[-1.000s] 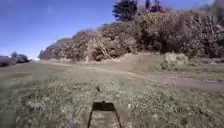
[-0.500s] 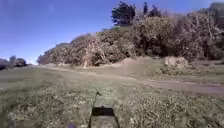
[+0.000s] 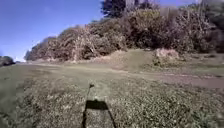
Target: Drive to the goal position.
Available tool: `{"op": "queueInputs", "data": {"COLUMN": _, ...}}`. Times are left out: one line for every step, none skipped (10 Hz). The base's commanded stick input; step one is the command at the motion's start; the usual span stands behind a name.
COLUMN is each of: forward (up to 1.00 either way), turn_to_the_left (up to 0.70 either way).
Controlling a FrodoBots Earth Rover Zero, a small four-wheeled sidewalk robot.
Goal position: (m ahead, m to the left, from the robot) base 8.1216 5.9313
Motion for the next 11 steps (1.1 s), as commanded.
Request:
{"op": "queueInputs", "data": {"forward": 0.70, "turn_to_the_left": 0.00}}
{"op": "queueInputs", "data": {"forward": 0.70, "turn_to_the_left": 0.00}}
{"op": "queueInputs", "data": {"forward": 0.70, "turn_to_the_left": 0.00}}
{"op": "queueInputs", "data": {"forward": 0.70, "turn_to_the_left": 0.00}}
{"op": "queueInputs", "data": {"forward": 0.70, "turn_to_the_left": 0.00}}
{"op": "queueInputs", "data": {"forward": 0.70, "turn_to_the_left": 0.00}}
{"op": "queueInputs", "data": {"forward": 0.70, "turn_to_the_left": 0.00}}
{"op": "queueInputs", "data": {"forward": 0.70, "turn_to_the_left": 0.00}}
{"op": "queueInputs", "data": {"forward": 0.70, "turn_to_the_left": 0.00}}
{"op": "queueInputs", "data": {"forward": 0.70, "turn_to_the_left": 0.00}}
{"op": "queueInputs", "data": {"forward": 0.70, "turn_to_the_left": 0.00}}
